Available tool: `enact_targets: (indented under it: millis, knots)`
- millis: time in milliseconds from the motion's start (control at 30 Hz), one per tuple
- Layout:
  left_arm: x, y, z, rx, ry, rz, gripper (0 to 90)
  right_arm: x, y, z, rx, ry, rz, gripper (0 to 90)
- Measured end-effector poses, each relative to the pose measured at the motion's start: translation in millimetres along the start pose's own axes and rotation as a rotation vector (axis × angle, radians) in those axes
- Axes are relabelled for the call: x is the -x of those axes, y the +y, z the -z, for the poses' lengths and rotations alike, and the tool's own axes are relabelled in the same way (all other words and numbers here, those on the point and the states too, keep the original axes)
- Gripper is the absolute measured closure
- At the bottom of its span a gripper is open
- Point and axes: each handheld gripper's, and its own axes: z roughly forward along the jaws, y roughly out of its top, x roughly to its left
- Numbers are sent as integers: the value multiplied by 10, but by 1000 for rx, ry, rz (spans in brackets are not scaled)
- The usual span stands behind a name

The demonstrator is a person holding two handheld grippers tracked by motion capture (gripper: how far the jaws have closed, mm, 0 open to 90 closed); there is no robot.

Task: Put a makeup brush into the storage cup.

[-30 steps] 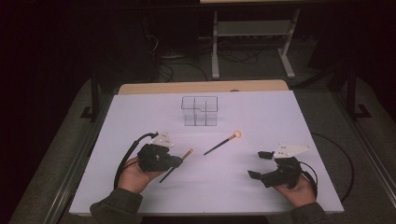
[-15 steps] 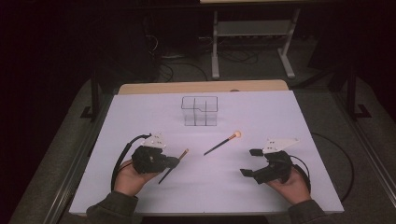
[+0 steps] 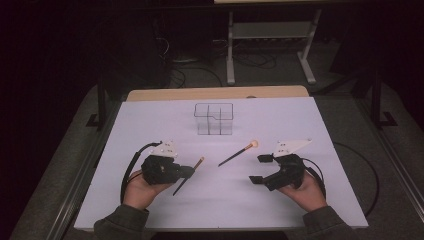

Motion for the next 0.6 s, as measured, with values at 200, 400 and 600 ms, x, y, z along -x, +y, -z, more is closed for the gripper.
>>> enact_targets:
  millis: [200, 400, 600]
  knots:
    - [15, 10, 8, 6, -2, -7, 838, -12, 96, -39, 3, 27, 9, 197]
    - [38, 42, 33, 17, -6, -16, 838, -63, 232, -114, 4, 66, 36, 217]
    - [63, 59, 13, 19, -14, -29, 838, -86, 293, -161, -2, 92, 43, 225]
